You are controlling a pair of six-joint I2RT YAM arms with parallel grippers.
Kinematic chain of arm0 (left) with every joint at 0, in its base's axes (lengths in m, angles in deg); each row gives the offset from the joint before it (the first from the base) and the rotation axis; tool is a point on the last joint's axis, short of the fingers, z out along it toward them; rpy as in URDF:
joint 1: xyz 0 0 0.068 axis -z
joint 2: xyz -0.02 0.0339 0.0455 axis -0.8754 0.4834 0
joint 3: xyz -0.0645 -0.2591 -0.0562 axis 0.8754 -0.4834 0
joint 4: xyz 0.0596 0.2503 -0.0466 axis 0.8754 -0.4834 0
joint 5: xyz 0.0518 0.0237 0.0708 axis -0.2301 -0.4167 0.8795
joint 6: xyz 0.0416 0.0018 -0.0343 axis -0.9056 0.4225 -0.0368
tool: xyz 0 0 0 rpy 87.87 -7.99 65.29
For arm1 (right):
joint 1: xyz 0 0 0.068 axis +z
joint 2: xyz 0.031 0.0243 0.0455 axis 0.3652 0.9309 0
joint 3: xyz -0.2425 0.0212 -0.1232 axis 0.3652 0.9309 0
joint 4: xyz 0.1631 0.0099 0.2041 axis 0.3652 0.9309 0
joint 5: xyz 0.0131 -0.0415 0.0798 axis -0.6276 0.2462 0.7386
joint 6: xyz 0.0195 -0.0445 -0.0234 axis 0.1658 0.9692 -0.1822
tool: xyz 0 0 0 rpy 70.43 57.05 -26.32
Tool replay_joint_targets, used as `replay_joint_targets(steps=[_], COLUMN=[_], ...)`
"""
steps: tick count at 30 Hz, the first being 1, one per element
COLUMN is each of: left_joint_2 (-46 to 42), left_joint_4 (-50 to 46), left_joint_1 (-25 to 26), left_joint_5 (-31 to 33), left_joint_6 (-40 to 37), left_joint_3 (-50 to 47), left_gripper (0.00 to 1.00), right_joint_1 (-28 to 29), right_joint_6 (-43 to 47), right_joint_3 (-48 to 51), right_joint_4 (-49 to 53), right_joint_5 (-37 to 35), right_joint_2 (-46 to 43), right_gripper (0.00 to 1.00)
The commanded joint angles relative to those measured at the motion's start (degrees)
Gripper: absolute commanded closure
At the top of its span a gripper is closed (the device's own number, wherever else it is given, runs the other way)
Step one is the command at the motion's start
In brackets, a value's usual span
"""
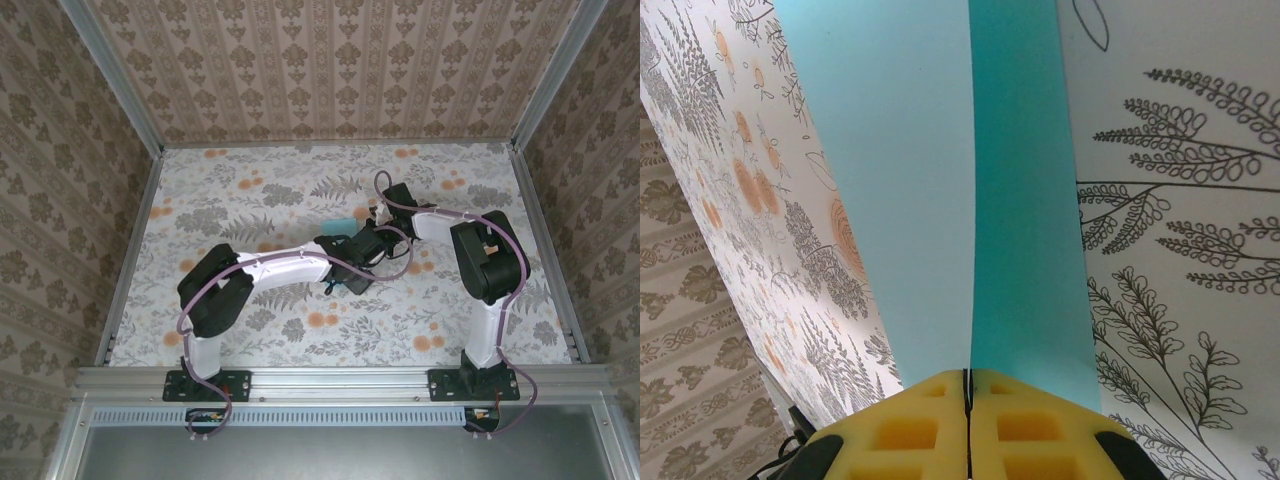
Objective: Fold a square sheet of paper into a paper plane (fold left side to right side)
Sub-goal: Fold the triangle a second time at the center of the table.
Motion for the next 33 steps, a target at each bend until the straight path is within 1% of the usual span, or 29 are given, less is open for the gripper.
replay_joint_targets(steps=[1,3,6,9,12,15,22,25,28,31,33], left_joint_2=[0.6,0.2,-0.3,-0.8,-1.6,-2.7,-6.0,-7.1,-8.2,-8.8,-9.1], left_joint_4=[-1.8,-1.6,-1.3,-1.1,-0.5,0.5,4.2,7.2,11.1,13.7,14.7], left_joint_1=[0.3,0.3,0.2,0.1,-0.4,-1.2,-4.1,-5.6,-7.5,-9.0,-9.9], left_joint_5=[1.7,1.5,1.2,0.9,0.0,-2.1,-9.8,-14.8,-20.0,-24.2,-25.9], left_joint_6=[-0.6,-0.6,-0.4,-0.1,0.3,0.9,3.4,5.3,7.6,9.9,10.9], left_joint_3=[1.7,1.4,1.1,0.7,0.1,-1.0,-4.6,-6.5,-8.6,-10.1,-10.8], left_gripper=[0.62,0.72,0.84,0.93,0.99,1.0,1.0,1.0,1.0,1.0,1.0], right_joint_1=[-0.2,-0.2,-0.1,-0.2,-0.2,-0.2,-1.9,-3.4,-4.7,-5.3,-5.2], right_joint_6=[-0.3,0.0,0.3,0.5,0.8,1.1,0.6,-0.1,0.1,1.3,2.0], right_joint_3=[-0.7,-0.7,-0.8,-1.1,-1.3,-1.6,-0.9,0.5,2.6,5.3,7.3], right_joint_4=[2.0,2.4,2.8,3.1,3.3,3.5,1.4,0.1,0.5,1.6,2.3], right_joint_5=[1.6,1.4,1.2,1.0,1.0,0.8,-1.2,-1.8,-3.9,-6.3,-6.9], right_joint_2=[1.0,1.0,1.0,1.0,0.8,0.6,-4.2,-7.0,-10.2,-13.3,-15.1], right_gripper=[0.92,0.92,0.92,0.91,0.91,0.89,0.69,0.62,0.56,0.55,0.58])
